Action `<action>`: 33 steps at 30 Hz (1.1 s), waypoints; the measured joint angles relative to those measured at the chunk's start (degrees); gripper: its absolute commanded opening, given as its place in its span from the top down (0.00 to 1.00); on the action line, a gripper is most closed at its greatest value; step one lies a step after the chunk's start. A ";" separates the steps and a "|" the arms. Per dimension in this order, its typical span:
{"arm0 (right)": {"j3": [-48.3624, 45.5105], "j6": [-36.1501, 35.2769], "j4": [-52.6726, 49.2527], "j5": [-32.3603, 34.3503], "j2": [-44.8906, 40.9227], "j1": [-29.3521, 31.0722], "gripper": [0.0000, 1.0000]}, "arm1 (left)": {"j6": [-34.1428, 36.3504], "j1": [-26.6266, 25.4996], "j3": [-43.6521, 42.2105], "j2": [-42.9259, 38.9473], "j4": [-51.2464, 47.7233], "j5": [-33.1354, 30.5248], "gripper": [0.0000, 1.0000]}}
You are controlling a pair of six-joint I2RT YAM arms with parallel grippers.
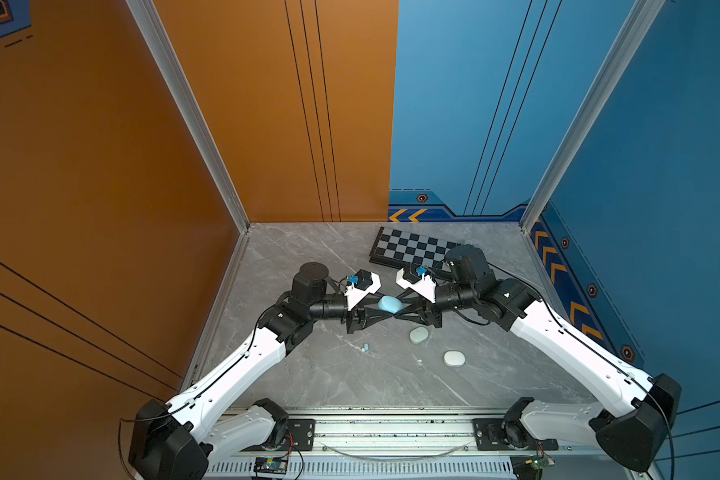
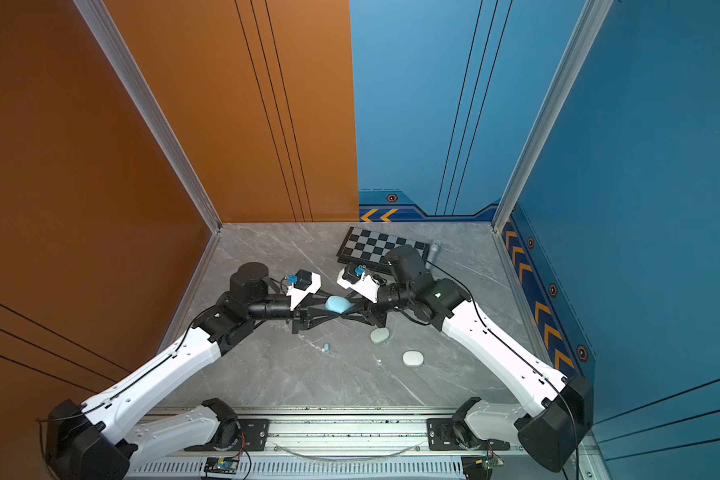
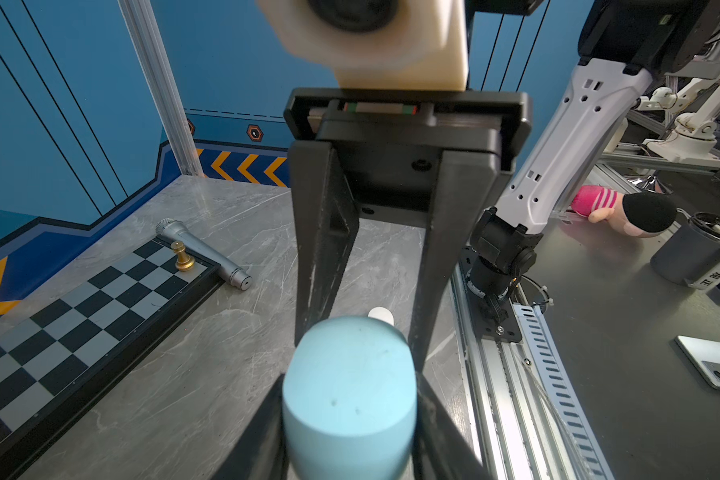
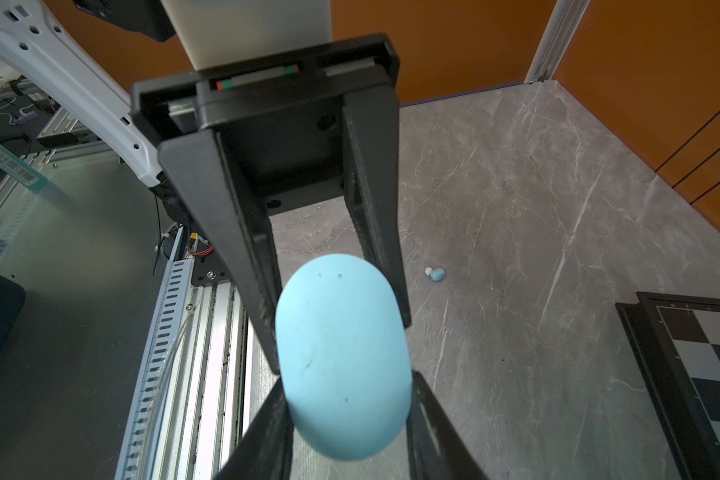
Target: Insert the wireless bluetooth earbuds into the charging case
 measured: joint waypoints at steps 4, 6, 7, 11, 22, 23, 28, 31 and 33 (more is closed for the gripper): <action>-0.85 2.40 2.23 -1.57 -0.50 -1.03 0.65 | 0.04 0.07 1.05 0.42 -0.04 -0.20 1.00; -1.11 3.39 2.97 -2.05 -0.70 -1.38 0.64 | 0.04 0.13 1.46 0.52 -0.09 -0.22 1.00; -1.29 3.96 3.50 -2.32 -0.76 -1.51 0.63 | 0.07 0.17 1.60 0.59 -0.04 -0.22 1.00; -1.88 5.49 4.72 -3.04 -0.83 -1.92 0.62 | 0.07 0.22 1.81 0.63 -0.22 -0.59 1.00; -2.40 8.04 5.77 -4.17 -0.87 -2.91 0.55 | 0.63 0.28 2.23 0.81 -0.17 -1.44 1.00; -2.40 8.17 5.77 -4.31 -0.87 -2.97 0.54 | 0.74 0.28 2.25 0.85 -0.17 -1.44 1.00; -2.47 8.41 6.82 -4.20 -1.62 -3.61 0.47 | 1.33 0.50 2.25 1.27 -0.52 -0.96 1.00; -2.49 8.44 7.65 -3.72 -2.27 -3.85 0.45 | 1.36 0.55 2.60 1.68 -0.68 -0.44 1.00; -2.51 8.46 8.20 -3.37 -2.51 -3.85 0.44 | 1.36 0.61 2.80 1.73 -0.92 -0.24 1.00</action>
